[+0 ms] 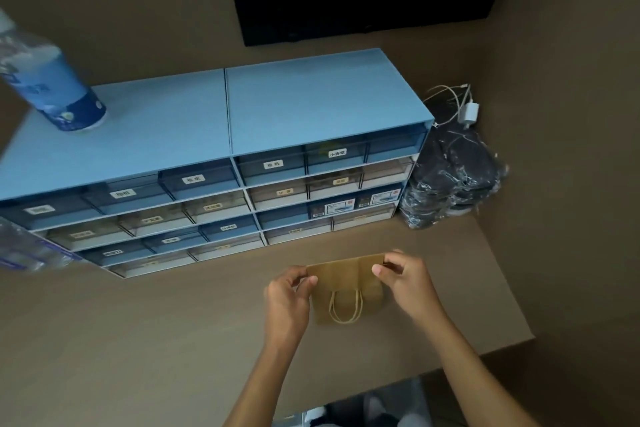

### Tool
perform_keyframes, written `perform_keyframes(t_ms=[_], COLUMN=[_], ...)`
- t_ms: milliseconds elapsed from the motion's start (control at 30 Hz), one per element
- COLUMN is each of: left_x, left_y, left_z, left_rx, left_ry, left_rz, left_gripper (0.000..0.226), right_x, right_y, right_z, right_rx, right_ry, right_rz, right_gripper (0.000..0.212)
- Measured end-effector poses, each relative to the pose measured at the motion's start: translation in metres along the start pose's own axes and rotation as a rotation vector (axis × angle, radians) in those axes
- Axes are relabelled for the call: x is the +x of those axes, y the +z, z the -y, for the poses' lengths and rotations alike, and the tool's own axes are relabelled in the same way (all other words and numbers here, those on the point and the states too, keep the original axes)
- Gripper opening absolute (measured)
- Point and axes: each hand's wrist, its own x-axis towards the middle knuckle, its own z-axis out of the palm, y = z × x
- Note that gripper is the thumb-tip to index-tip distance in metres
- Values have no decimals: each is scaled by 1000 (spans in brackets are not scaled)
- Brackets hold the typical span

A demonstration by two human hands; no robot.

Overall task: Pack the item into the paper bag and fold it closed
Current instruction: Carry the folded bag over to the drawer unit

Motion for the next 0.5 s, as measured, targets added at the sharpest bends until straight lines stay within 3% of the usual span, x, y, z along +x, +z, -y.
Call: perform_keyframes(t_ms=[267, 500], left_x=[6, -2], left_y=[25, 31], left_z=[-7, -11], left_rx=[-1, 29], left_ry=[-101, -110], left_rz=[-137, -159], left_gripper=[18, 9], right_x=[35, 40], right_y=[-9, -14], right_z=[-23, -39], right_rx=[73, 123], right_ry=[-34, -60], right_rz=[98, 157], right_gripper=[32, 33])
